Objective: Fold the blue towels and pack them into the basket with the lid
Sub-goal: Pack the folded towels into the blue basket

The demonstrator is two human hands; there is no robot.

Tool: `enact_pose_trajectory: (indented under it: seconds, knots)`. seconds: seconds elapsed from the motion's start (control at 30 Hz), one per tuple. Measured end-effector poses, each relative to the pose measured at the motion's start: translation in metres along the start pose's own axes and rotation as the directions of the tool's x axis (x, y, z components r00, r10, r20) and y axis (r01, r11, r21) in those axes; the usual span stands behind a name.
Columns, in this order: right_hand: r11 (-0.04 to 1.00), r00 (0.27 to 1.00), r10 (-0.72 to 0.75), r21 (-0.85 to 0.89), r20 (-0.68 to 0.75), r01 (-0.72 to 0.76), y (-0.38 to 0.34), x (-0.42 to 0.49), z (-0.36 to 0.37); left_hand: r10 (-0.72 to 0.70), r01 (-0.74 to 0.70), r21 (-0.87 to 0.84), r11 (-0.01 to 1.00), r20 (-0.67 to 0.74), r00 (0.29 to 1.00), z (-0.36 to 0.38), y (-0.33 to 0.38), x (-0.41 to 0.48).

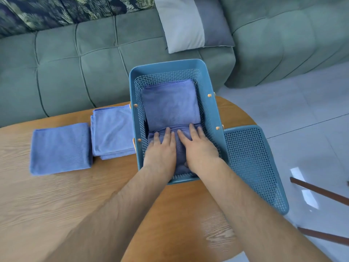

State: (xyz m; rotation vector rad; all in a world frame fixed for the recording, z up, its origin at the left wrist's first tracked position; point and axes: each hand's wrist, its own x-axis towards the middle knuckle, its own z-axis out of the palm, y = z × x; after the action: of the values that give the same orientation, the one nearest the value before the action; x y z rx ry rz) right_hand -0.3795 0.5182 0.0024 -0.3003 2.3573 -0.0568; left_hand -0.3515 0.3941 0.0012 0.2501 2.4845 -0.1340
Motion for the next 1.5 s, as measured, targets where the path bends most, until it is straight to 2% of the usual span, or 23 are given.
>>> enact_pose_trajectory:
  seconds: [0.13, 0.2, 0.23, 0.3, 0.33, 0.37, 0.47, 0.53, 0.6, 0.7, 0.77, 0.87, 0.97, 1.07, 1.17, 1.33, 1.43, 1.5]
  knots:
    - [1.000, 0.999, 0.004, 0.017, -0.041, -0.004, -0.006, -0.018, -0.013, 0.018, -0.022, -0.078, 0.997, -0.056, 0.998, -0.005, -0.004, -0.008]
    - [1.000, 0.990, 0.007, 0.005, -0.142, -0.007, -0.013, -0.035, -0.022, 0.047, -0.085, -0.157, 0.984, -0.229, 0.972, -0.013, -0.015, -0.023]
    - [1.000, 0.979, 0.006, 0.001, -0.201, -0.006, -0.017, -0.044, -0.026, 0.038, -0.110, -0.188, 0.976, -0.348, 0.937, -0.017, -0.021, -0.033]
    - [1.000, 0.942, -0.001, 0.013, -0.337, 0.006, -0.032, -0.057, -0.032, -0.025, -0.128, -0.223, 0.966, -0.578, 0.815, -0.021, -0.036, -0.048]
    - [1.000, 0.908, -0.008, 0.021, -0.420, 0.018, -0.041, -0.060, -0.034, -0.063, -0.118, -0.238, 0.964, -0.638, 0.768, -0.022, -0.045, -0.053]
    - [0.999, 0.860, -0.020, 0.032, -0.511, 0.042, -0.051, -0.061, -0.035, -0.100, -0.097, -0.258, 0.961, -0.654, 0.750, -0.021, -0.054, -0.056]
    - [0.984, 0.718, -0.056, 0.084, -0.694, 0.158, -0.085, -0.051, -0.039, -0.200, -0.019, -0.338, 0.941, -0.599, 0.776, -0.011, -0.089, -0.059]
    - [0.973, 0.685, -0.103, 0.070, -0.721, 0.220, -0.111, -0.042, -0.045, -0.250, 0.037, -0.374, 0.927, -0.539, 0.805, -0.002, -0.114, -0.057]
    - [0.963, 0.686, -0.160, 0.041, -0.710, 0.267, -0.144, -0.029, -0.044, -0.325, 0.089, -0.465, 0.881, -0.456, 0.829, 0.008, -0.142, -0.058]
    - [0.959, 0.737, -0.212, 0.008, -0.642, 0.283, -0.177, -0.013, -0.037, -0.392, 0.176, -0.596, 0.784, -0.255, 0.884, 0.021, -0.164, -0.049]
    - [0.965, 0.834, -0.238, -0.020, -0.497, 0.263, -0.198, 0.003, -0.032, -0.416, 0.233, -0.640, 0.733, -0.150, 0.897, 0.035, -0.178, -0.043]
    - [0.997, 0.969, -0.072, -0.034, -0.237, 0.066, -0.211, 0.032, -0.023, -0.391, 0.251, -0.690, 0.679, -0.051, 0.919, 0.054, -0.186, -0.032]
    - [0.991, 0.986, 0.129, -0.029, -0.107, -0.133, -0.215, 0.055, -0.012, -0.365, 0.247, -0.657, 0.712, -0.047, 0.930, 0.063, -0.185, -0.026]
    - [0.976, 0.973, 0.214, -0.020, -0.087, -0.216, -0.216, 0.066, -0.006, -0.397, 0.236, -0.674, 0.700, -0.093, 0.913, 0.065, -0.184, -0.023]
    - [0.966, 0.963, 0.257, 0.050, -0.087, -0.253, -0.215, 0.072, -0.008, -0.436, 0.218, -0.786, 0.578, -0.072, 0.897, 0.062, -0.185, -0.022]
    - [0.957, 0.960, 0.270, 0.127, -0.078, -0.259, -0.211, 0.074, -0.010, -0.467, 0.140, -0.952, 0.273, -0.004, 0.884, 0.056, -0.195, -0.014]
    - [0.962, 0.958, 0.242, 0.163, -0.154, -0.217, -0.211, 0.071, -0.009, -0.478, 0.106, -0.987, 0.120, 0.037, 0.878, 0.050, -0.198, -0.015]
    - [0.958, 0.952, 0.219, 0.235, -0.216, -0.167, -0.212, 0.069, -0.006, -0.486, 0.071, -0.995, 0.075, 0.026, 0.874, 0.049, -0.196, -0.018]
